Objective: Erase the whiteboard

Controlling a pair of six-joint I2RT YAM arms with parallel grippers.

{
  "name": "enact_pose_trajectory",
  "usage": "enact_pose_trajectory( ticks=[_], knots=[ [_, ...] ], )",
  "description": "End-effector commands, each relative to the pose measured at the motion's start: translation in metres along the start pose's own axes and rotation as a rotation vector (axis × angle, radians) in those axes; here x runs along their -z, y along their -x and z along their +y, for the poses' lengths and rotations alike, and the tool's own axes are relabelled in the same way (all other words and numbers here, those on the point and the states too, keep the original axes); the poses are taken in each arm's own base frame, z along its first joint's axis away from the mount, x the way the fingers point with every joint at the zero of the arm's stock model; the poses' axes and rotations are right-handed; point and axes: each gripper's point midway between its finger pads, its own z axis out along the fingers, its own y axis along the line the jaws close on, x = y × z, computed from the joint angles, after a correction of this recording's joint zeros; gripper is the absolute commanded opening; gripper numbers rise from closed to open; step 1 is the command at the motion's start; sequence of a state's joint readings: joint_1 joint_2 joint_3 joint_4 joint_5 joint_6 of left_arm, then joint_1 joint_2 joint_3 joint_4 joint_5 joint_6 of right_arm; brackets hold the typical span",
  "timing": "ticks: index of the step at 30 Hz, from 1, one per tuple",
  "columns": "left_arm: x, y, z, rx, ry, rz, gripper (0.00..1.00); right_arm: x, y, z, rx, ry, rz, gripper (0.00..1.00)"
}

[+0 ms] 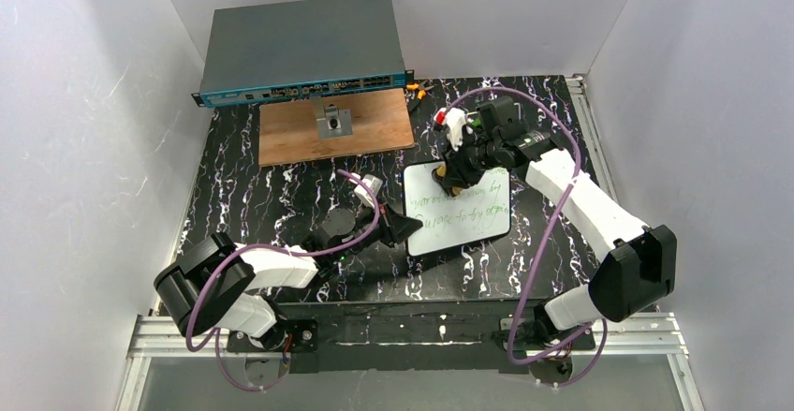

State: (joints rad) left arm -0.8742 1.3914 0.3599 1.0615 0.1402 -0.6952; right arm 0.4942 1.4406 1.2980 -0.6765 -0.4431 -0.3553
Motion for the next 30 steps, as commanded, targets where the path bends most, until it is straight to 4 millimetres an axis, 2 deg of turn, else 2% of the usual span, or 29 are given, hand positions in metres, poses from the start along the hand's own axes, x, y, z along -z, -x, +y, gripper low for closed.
enact_pose_trajectory(
  ticks=[1,5,11,13,15,20,23,27,30],
  knots=[
    [-0.004,-0.004,-0.022,-0.055,-0.093,0.046,0.0,0.012,0.052,-0.014,-0.02,-0.084,-0.114,0.01],
    [-0.006,-0.002,-0.024,-0.054,-0.095,0.049,0.0,0.006,0.073,0.009,0.042,-0.041,-0.088,0.01],
    [-0.002,0.0,-0.023,-0.061,-0.084,0.042,0.0,-0.015,0.063,0.043,0.118,0.042,-0.033,0.01],
    [-0.001,0.0,-0.022,-0.063,-0.082,0.04,0.0,-0.018,0.059,0.048,0.134,0.047,-0.022,0.01],
    [-0.002,0.0,-0.022,-0.062,-0.083,0.039,0.0,-0.02,0.057,0.043,0.138,0.017,-0.026,0.01],
    [0.001,0.001,-0.023,-0.06,-0.084,0.033,0.0,-0.018,0.044,-0.016,0.082,-0.292,-0.023,0.01],
    [0.003,0.002,-0.022,-0.066,-0.078,0.025,0.0,-0.009,0.035,-0.035,0.05,-0.365,-0.039,0.01],
    [0.004,0.003,-0.022,-0.07,-0.078,0.02,0.0,0.002,0.024,-0.041,0.051,-0.368,-0.048,0.01],
    [0.004,0.003,-0.023,-0.067,-0.082,0.022,0.0,-0.003,0.009,-0.019,0.113,-0.224,-0.017,0.01]
  ],
)
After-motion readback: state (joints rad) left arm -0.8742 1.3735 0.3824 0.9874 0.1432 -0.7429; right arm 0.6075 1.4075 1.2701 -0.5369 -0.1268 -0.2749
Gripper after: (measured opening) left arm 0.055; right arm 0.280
